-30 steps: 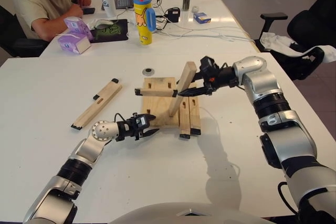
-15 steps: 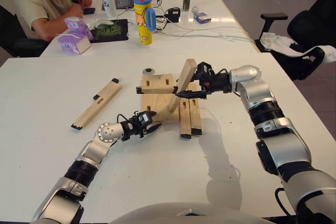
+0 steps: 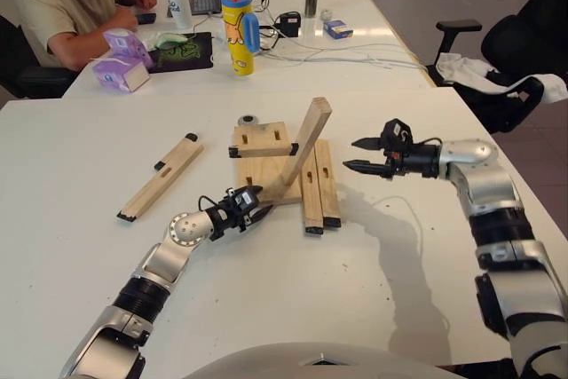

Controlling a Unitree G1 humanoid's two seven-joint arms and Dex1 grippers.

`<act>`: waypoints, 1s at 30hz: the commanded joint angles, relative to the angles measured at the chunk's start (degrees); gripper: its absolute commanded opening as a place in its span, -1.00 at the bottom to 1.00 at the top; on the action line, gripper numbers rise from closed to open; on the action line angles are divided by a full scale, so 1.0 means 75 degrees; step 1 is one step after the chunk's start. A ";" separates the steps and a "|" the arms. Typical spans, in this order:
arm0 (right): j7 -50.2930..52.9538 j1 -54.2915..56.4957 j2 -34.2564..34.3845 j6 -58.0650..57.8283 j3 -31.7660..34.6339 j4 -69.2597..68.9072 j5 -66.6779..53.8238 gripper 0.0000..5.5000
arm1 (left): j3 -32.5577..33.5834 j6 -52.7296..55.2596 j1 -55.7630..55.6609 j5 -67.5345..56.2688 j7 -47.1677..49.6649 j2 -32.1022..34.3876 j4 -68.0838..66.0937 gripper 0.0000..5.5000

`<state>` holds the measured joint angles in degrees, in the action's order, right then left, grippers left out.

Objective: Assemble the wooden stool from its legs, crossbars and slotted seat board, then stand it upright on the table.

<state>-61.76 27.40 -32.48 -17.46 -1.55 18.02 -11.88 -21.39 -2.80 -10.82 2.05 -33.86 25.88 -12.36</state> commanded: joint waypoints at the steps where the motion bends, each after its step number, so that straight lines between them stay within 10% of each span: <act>1: 0.2833 -0.1936 0.1708 -0.2529 0.0747 -0.3060 -0.0845 0.04 | -0.0393 0.1272 0.1250 0.0584 -0.0360 0.0572 -0.0704 -0.07; 12: 0.6485 -0.2783 0.4167 -0.5561 0.0167 -0.5118 -0.0599 0.04 | -0.0282 0.1215 0.1259 0.0575 -0.0466 0.0805 -0.0749 -0.07; 30: 0.7424 -0.2344 0.3451 -0.7903 -0.0673 -0.5240 -0.0124 0.04 | -0.0282 0.1332 0.1288 0.0502 -0.0303 0.0584 -0.0596 -0.07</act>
<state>-7.37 10.92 -5.16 -71.17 -6.97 -22.28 -13.90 -20.83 -2.76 -9.18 2.17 -34.34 28.15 -10.52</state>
